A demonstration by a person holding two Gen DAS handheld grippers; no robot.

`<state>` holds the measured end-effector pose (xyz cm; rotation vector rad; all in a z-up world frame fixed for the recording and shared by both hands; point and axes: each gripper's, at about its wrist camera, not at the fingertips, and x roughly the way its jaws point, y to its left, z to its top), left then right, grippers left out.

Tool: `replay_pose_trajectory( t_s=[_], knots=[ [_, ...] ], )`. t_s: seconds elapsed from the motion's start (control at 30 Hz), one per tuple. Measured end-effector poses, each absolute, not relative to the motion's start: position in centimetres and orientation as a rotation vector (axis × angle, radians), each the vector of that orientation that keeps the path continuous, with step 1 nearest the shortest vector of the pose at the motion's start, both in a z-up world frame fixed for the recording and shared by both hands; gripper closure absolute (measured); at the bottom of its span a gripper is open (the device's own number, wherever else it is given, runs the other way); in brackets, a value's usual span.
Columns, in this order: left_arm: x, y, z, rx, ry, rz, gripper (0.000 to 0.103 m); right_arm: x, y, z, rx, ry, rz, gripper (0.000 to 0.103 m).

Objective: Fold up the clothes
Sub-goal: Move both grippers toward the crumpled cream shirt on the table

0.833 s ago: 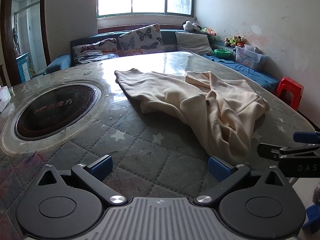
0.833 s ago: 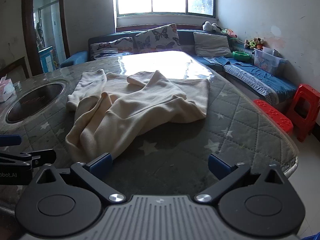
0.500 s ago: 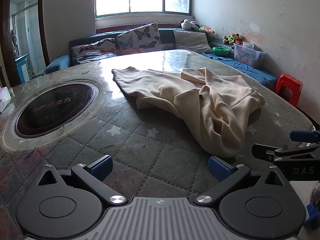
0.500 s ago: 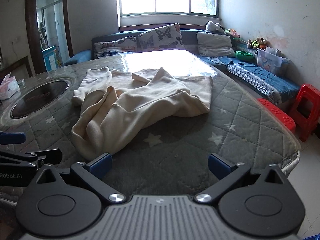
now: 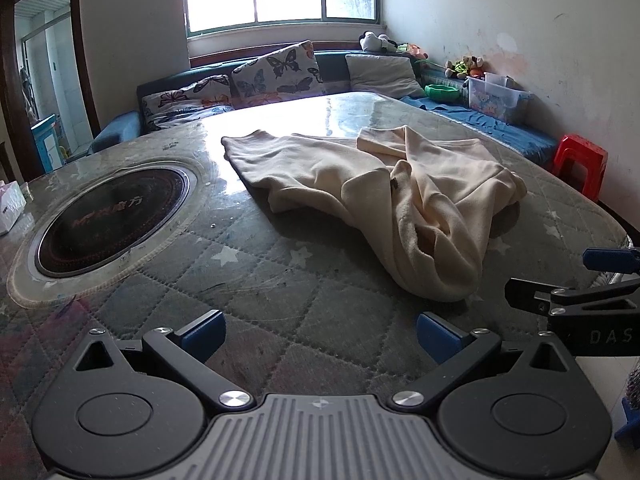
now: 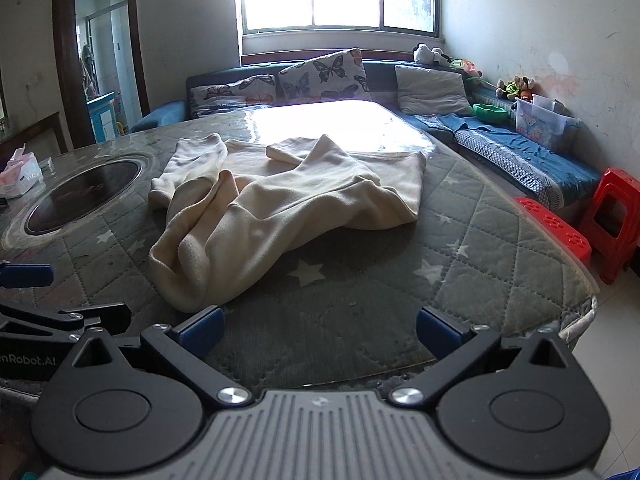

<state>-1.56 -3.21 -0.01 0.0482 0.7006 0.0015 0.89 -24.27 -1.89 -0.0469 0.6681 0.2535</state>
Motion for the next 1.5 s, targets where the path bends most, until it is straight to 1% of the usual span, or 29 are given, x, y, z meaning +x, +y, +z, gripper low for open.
replay_pose_trajectory(
  t_s=[0.9, 1.2, 1.27, 1.4, 1.43, 1.5],
  knots=[
    [0.0, -3.2, 0.7, 0.061, 0.720, -0.019, 0.000, 2.4, -23.6, -1.6, -0.067, 0.681, 0.260, 0.000],
    [1.7, -2.0, 2.2, 0.056, 0.689, -0.011, 0.000, 4.3, -23.1, -0.4, -0.078, 0.659, 0.264, 0.001],
    [2.2, -1.7, 2.7, 0.060, 0.679, -0.007, 0.000, 4.9, -23.0, 0.0, -0.076, 0.652, 0.266, 0.003],
    [3.4, -1.1, 3.3, 0.064, 0.667, -0.005, 0.000, 6.7, -22.8, 0.8, -0.071, 0.649, 0.275, 0.005],
    [3.8, -1.0, 3.5, 0.064, 0.665, -0.005, 0.000, 7.1, -22.7, 1.0, -0.068, 0.649, 0.278, 0.008],
    [4.6, -0.8, 3.7, 0.067, 0.662, -0.005, 0.000, 8.1, -22.7, 1.2, -0.055, 0.652, 0.284, 0.009]
  ],
)
